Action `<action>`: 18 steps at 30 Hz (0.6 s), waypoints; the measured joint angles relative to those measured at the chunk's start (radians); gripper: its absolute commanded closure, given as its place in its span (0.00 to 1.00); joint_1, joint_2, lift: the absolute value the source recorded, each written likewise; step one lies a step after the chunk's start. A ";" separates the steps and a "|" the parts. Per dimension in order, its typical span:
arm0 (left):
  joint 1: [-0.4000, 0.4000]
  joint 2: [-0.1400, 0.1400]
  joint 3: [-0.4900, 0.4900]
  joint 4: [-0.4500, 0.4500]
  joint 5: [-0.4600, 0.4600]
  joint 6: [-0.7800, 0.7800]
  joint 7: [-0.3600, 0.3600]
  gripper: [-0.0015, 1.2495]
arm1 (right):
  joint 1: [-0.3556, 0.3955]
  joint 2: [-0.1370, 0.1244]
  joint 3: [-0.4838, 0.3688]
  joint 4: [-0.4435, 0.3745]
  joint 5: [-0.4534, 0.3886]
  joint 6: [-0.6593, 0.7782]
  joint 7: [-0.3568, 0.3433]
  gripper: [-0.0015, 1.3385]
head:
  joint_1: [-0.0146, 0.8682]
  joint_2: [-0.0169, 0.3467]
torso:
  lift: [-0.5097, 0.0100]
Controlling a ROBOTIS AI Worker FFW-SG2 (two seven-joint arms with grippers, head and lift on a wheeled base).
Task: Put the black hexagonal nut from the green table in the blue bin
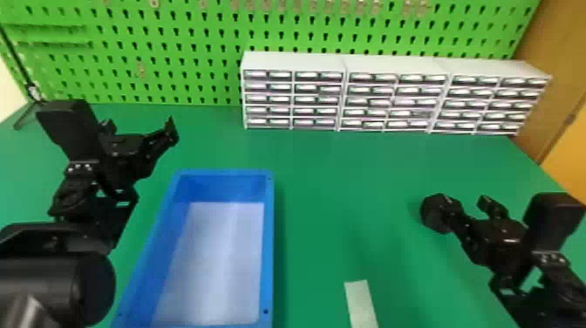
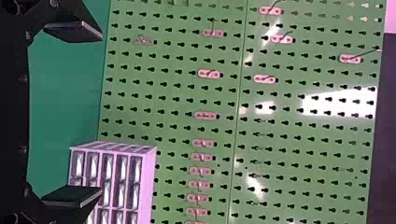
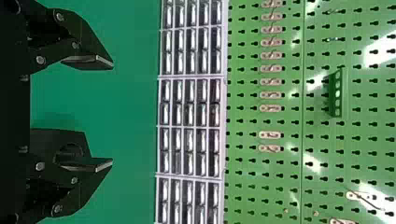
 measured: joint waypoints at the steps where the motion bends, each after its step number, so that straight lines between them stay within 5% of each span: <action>1: 0.000 0.000 0.000 0.000 0.000 0.000 0.000 0.10 | 0.000 0.000 0.000 0.000 0.000 0.000 0.000 0.39 | 0.80 0.07 | 0.79; 18: 0.001 0.000 0.008 0.000 0.000 0.000 0.000 0.10 | -0.019 -0.002 -0.015 -0.049 -0.018 0.119 0.000 0.39 | 0.80 0.07 | 0.79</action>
